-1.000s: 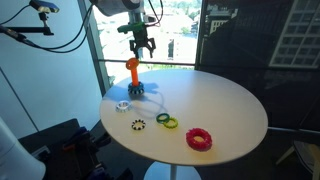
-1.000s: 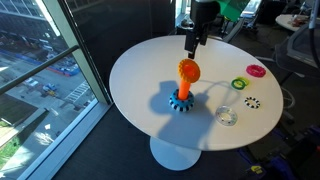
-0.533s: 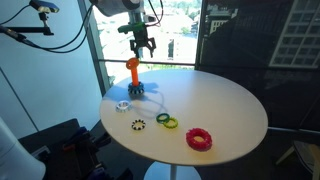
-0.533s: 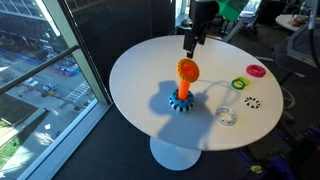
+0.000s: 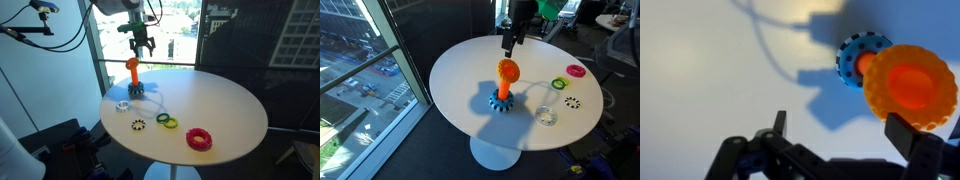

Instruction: Put the orange ring on the stack

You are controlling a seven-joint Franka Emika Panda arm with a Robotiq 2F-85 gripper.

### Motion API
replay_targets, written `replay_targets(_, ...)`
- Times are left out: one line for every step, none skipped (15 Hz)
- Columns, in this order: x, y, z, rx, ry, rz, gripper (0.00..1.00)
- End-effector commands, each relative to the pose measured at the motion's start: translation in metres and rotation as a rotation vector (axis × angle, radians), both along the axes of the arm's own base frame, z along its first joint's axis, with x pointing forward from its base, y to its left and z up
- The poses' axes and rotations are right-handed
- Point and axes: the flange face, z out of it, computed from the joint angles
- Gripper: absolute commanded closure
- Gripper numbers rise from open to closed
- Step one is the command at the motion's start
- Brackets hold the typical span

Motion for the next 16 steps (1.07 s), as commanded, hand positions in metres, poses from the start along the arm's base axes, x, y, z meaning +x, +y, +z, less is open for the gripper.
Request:
replay_targets(-0.005,0.003,0.017,0.029,0.000,-0.015,0.00)
replay_targets(-0.007,0.004,0.019,0.034,0.002,-0.017,0.00)
replay_targets(-0.008,0.005,0.021,0.039,0.007,-0.020,0.00)
replay_targets(-0.010,0.005,0.022,0.040,0.014,-0.026,0.00)
replay_targets(-0.011,0.006,0.022,0.038,0.021,-0.030,0.00)
replay_targets(-0.011,0.005,0.022,0.037,0.028,-0.034,0.00)
replay_targets(-0.012,0.005,0.021,0.035,0.040,-0.040,0.00)
replay_targets(-0.013,0.004,0.020,0.032,0.048,-0.045,0.00)
replay_targets(-0.013,0.003,0.019,0.031,0.060,-0.052,0.00)
replay_targets(-0.014,0.003,0.016,0.029,0.069,-0.057,0.00)
replay_targets(-0.014,0.002,0.015,0.028,0.080,-0.061,0.00)
replay_targets(-0.014,0.002,0.013,0.027,0.082,-0.062,0.00)
replay_targets(-0.014,0.003,0.012,0.029,0.076,-0.062,0.00)
replay_targets(-0.013,0.003,0.010,0.031,0.072,-0.060,0.00)
replay_targets(-0.013,0.004,0.010,0.031,0.066,-0.058,0.00)
replay_targets(-0.013,0.005,0.009,0.032,0.063,-0.054,0.00)
